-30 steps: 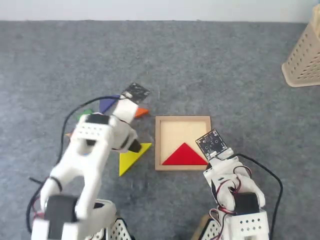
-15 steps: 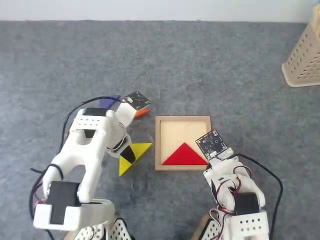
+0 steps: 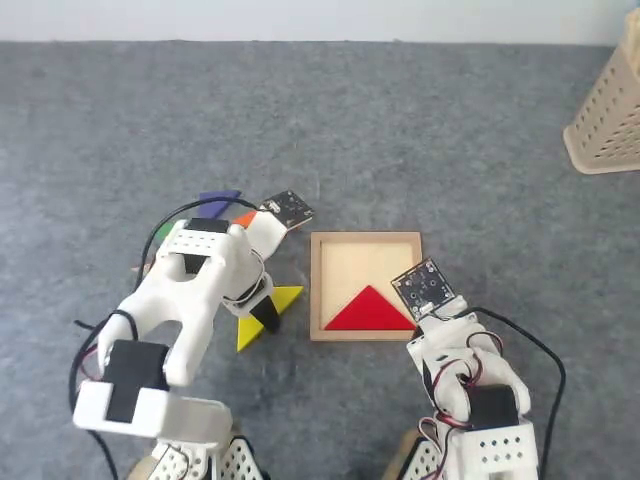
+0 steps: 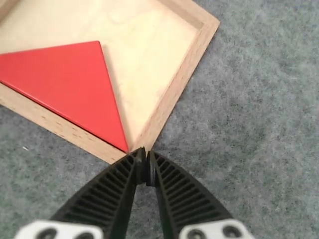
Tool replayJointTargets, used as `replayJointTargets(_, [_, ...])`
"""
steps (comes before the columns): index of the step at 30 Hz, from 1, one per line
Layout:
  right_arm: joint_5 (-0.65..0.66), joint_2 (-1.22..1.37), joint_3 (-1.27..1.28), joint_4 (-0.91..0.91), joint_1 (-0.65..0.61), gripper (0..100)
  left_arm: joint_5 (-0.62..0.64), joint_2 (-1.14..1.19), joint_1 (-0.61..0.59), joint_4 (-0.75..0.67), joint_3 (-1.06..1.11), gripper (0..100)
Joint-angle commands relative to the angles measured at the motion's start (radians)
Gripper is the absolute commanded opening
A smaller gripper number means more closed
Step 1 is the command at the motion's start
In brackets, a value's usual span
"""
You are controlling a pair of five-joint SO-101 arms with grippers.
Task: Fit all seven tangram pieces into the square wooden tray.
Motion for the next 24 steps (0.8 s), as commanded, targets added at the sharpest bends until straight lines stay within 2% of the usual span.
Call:
replayJointTargets(1, [0.011,-0.022,0.015,0.007,-0.002,0.8,0.009,0.017,0.008,0.005,-0.012,26])
replayJointTargets(9, [0.011,-0.022,0.015,0.007,-0.002,0.8,0.054,0.014,0.009,-0.003,-0.024,19])
replayJointTargets(15, [0.011,-0.022,0.015,0.007,-0.002,0.8,0.094,-0.13,0.014,0.034,-0.01,17])
replayJointTargets(24, [0.011,-0.022,0.015,0.007,-0.002,0.8,0.101,-0.341,0.163,0.081,0.174,17])
